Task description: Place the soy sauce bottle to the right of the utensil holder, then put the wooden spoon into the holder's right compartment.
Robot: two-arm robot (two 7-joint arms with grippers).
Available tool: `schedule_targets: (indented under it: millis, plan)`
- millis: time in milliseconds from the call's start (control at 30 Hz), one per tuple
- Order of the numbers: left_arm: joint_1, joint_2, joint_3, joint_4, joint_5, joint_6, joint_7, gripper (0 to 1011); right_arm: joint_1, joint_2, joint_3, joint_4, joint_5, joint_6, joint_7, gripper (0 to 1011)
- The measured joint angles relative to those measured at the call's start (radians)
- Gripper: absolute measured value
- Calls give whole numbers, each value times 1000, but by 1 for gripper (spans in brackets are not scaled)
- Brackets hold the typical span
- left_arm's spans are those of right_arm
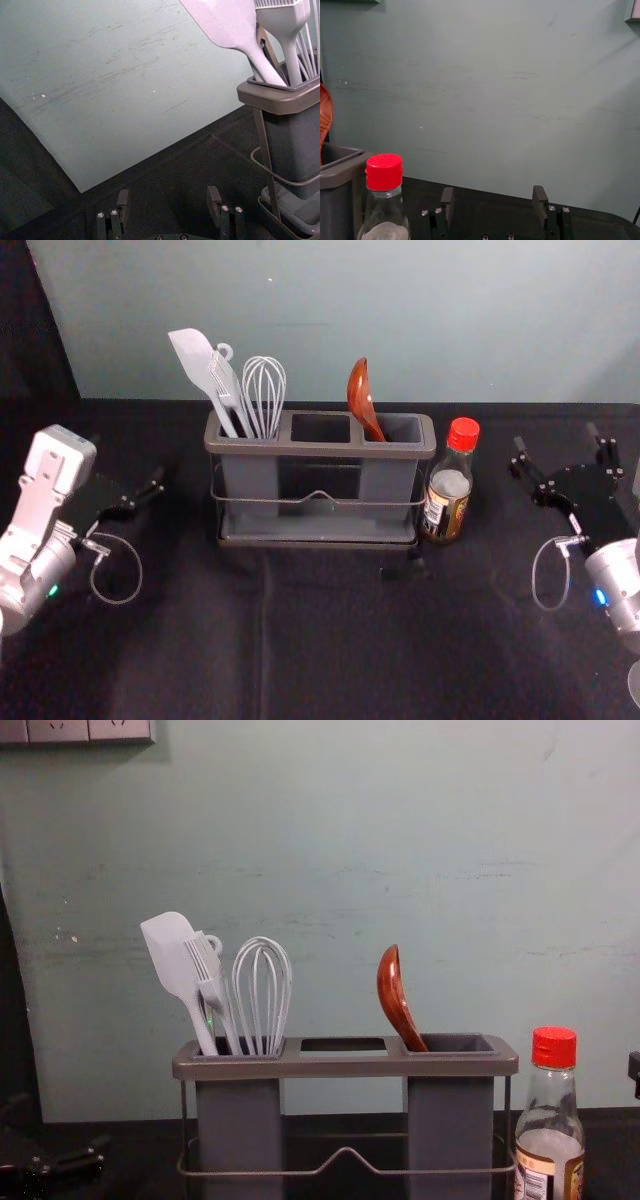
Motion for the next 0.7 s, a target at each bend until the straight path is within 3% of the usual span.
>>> schedule_targets:
  millis: [700]
  plan:
    - [0, 0, 0, 0, 0, 0, 0, 1000, 1, 0, 0, 0, 0, 0, 0, 1002]
